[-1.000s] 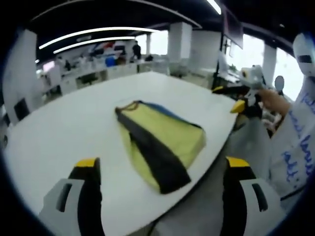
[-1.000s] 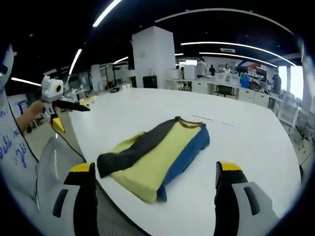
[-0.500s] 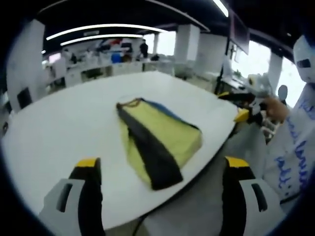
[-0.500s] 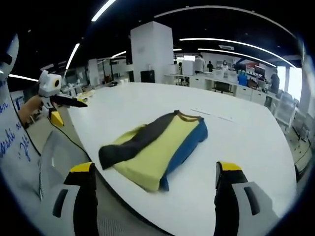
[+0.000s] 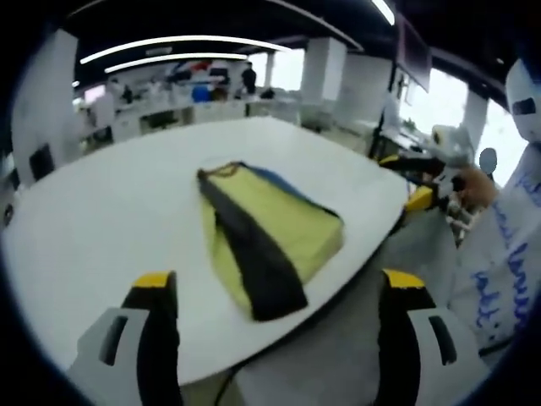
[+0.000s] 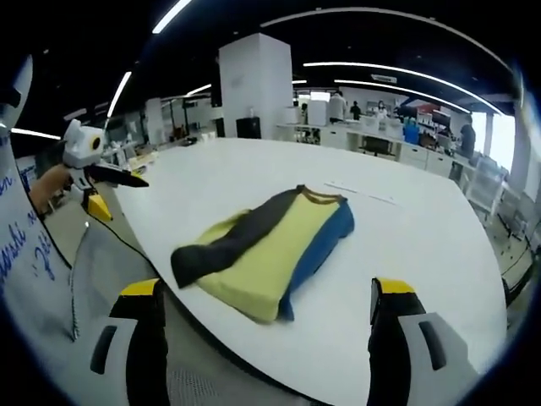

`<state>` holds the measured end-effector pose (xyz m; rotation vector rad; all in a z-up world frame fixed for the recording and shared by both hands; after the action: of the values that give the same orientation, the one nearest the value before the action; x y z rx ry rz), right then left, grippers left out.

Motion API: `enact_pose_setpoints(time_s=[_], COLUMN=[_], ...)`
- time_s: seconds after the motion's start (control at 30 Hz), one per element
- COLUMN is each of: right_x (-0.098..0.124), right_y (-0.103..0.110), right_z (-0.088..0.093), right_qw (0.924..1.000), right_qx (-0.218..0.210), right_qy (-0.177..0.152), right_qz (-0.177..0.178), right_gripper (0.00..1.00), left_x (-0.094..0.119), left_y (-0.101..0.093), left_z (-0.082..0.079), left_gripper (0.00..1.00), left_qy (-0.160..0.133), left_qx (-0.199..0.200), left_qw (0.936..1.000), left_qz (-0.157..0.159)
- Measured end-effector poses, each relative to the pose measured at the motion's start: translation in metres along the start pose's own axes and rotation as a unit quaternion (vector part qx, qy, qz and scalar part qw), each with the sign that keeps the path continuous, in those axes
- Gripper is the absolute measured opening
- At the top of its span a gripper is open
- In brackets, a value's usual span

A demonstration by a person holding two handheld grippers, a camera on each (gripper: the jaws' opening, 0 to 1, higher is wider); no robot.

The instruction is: Fold the garment on the visible template until the final outline fits inside the template.

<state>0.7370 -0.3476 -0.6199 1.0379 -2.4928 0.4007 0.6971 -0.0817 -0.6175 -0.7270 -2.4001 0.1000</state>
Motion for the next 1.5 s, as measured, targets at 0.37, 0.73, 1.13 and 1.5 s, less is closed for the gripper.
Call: enact_pose_setpoints(time_s=[0.37,0.73,1.13,1.5], right_x=[0.000,0.001,0.001,0.003], right_y=[-0.003,-0.003,-0.003,-0.006], right_z=[0.000,-0.002,-0.007,-0.007], right_qw=[1.0000,1.0000,0.9999,0.9998], right_qx=[-0.005,-0.004,0.010,0.012], right_qy=[-0.003,-0.006,-0.010,-0.012], right_qz=[0.003,0.003,0.002,0.006], right_gripper=[1.00,1.00,1.00,1.00], left_x=[-0.015,-0.034,-0.062,-0.074], left_y=[0.003,0.005,0.007,0.008], left_z=[0.016,0.028,0.044,0.058], left_gripper=[0.88,0.76,0.53,0.37], left_qy=[0.029,0.053,0.091,0.125], left_qx=[0.005,-0.001,0.035,0.048], left_qw=[0.9995,0.9982,0.9935,0.9891], left_qz=[0.014,0.028,0.058,0.061])
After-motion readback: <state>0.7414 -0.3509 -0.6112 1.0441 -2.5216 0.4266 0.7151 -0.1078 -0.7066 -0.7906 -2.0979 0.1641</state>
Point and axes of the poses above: the point that each gripper's makers call its tool centre point, and the gripper's own axes: x roughly backward along the fingers, y roughly to its left, z roughly out of its underside, the point moved 1 cm from there along x, roughly backward along the fingers, and after that the axes turned 8 degrees about x, right-handed, at the moved point
